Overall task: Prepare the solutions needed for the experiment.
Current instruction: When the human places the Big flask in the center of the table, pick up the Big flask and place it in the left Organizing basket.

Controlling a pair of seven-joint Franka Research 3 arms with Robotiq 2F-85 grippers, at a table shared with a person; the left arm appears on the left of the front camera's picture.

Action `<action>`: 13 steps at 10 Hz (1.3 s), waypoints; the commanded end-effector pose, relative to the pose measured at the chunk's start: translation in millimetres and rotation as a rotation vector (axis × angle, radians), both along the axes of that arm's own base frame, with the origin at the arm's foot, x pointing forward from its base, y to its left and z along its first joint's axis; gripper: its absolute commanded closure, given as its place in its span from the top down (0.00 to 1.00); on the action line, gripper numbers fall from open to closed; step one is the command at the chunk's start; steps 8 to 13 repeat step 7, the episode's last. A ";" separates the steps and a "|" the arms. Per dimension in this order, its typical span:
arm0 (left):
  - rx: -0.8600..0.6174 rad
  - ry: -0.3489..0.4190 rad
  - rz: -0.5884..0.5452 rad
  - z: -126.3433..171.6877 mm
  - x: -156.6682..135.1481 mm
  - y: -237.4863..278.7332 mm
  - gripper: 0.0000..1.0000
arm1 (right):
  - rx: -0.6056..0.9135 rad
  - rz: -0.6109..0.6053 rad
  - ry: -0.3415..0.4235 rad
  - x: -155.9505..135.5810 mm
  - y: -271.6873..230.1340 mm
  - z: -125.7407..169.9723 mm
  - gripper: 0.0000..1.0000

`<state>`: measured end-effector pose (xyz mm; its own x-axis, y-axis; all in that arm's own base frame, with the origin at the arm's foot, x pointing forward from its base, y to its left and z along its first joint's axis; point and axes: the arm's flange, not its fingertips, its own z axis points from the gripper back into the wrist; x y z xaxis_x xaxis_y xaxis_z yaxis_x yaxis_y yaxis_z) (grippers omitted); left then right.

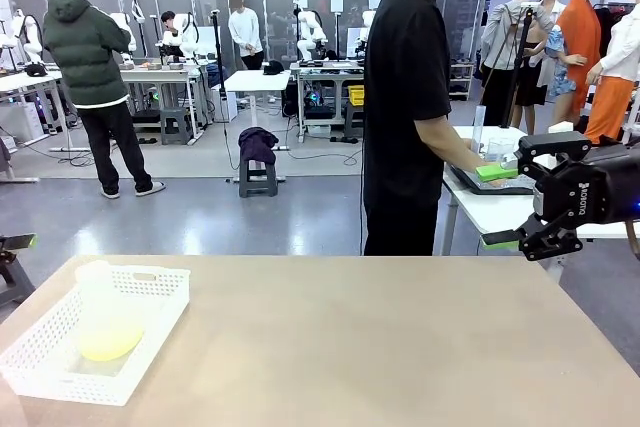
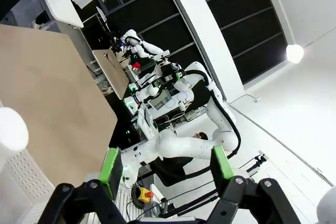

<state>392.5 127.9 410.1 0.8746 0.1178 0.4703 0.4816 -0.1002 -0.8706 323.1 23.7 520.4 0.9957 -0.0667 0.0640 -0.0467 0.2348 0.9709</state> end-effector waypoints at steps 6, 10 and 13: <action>0.028 0.117 -0.063 -10.7 -8.0 -9.9 0.86 | 0.006 0.003 -0.008 -0.4 0.4 0.3 1.00; 0.028 0.117 -0.063 -10.7 -8.0 -9.9 0.86 | 0.006 0.003 -0.008 -0.4 0.4 0.3 1.00; 0.028 0.117 -0.063 -10.7 -8.0 -9.9 0.86 | 0.006 0.003 -0.008 -0.4 0.4 0.3 1.00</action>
